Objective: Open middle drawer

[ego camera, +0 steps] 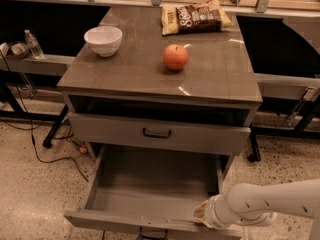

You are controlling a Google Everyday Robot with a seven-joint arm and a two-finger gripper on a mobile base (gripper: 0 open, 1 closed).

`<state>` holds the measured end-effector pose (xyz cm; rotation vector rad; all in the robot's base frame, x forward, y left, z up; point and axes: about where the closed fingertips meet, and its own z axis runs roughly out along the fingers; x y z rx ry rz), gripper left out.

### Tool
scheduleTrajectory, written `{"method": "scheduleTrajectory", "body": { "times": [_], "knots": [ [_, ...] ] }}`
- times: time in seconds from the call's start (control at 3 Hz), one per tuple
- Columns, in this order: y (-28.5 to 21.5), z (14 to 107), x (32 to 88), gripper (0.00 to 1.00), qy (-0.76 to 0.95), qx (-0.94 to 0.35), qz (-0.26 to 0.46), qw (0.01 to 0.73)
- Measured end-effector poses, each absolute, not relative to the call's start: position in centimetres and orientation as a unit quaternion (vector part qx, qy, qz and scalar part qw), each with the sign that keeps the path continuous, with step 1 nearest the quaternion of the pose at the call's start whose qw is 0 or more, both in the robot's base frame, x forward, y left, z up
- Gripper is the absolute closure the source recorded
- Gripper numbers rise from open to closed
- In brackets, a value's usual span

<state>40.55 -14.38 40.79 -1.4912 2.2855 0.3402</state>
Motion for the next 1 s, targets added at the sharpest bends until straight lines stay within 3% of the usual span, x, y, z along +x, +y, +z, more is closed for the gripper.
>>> {"method": "scheduleTrajectory", "body": {
  "times": [0.33,0.67,1.0],
  "knots": [
    [-15.2,43.3,42.2,1.00,0.811,-0.523,0.120,0.233],
    [-15.0,53.7,49.1,1.00,0.762,-0.525,0.111,0.364],
    [-22.9,62.0,52.7,1.00,0.755,-0.472,0.049,0.453]
  ]
}}
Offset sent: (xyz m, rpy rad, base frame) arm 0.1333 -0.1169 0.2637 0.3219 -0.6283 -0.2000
